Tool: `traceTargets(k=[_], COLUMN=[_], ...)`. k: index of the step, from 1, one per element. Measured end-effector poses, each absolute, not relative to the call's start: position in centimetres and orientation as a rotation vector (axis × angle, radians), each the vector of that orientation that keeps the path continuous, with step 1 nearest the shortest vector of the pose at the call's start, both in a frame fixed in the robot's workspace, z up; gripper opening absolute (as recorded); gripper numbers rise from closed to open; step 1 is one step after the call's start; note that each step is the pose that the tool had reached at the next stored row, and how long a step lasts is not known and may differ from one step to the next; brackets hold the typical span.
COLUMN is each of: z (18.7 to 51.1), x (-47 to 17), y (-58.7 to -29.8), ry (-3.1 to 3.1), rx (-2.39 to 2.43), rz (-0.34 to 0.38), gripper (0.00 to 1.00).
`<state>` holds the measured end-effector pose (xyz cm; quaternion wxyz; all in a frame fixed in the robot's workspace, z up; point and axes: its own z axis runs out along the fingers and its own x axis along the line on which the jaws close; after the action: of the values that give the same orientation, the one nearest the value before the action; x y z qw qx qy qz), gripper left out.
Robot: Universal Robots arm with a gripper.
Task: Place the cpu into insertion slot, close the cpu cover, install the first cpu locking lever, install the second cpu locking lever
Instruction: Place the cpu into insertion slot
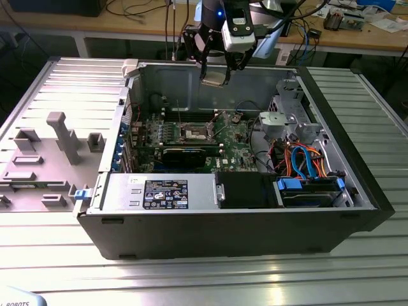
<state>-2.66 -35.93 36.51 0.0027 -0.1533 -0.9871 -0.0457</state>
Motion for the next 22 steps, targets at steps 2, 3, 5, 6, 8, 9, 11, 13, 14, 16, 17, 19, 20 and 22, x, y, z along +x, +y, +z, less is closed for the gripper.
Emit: traceTargets(k=[2, 3, 5, 6, 8, 9, 11, 13, 14, 16, 17, 19, 20, 22], z=[36.51, 36.50, 36.50, 36.50, 36.50, 36.50, 36.50, 36.50, 36.50, 36.50, 36.50, 36.50, 36.49, 36.49], x=[-2.66, -2.66, -2.66, -2.66, -2.66, -2.66, -2.66, -2.66, -2.66, -2.66, -2.66, -2.66, -2.66, -2.66], y=[-35.93, -35.93, -35.93, -35.93, -35.93, -35.93, -35.93, -35.93, -35.93, -35.93, -35.93, -35.93, -35.93, -35.93], ry=[-3.094, -3.093, -3.090, -3.090, -3.089, -3.089, -3.089, -3.089, -3.089, -3.089, -3.089, -3.088, -3.087, -3.085], rx=[-0.498, -0.504, -0.521, -0.528, -0.533, -0.533, -0.533, -0.533, -0.533, -0.533, -0.534, -0.539, -0.544, -0.557], rz=[-0.143, -0.143, -0.143, -0.143, -0.143, -0.143, -0.143, -0.143, -0.143, -0.143, -0.143, -0.143, -0.144, -0.144], gripper=[0.54, 0.54, 0.54, 0.54, 0.54, 0.54, 0.54, 0.54, 0.54, 0.54, 0.54, 0.54, 0.54, 0.54])
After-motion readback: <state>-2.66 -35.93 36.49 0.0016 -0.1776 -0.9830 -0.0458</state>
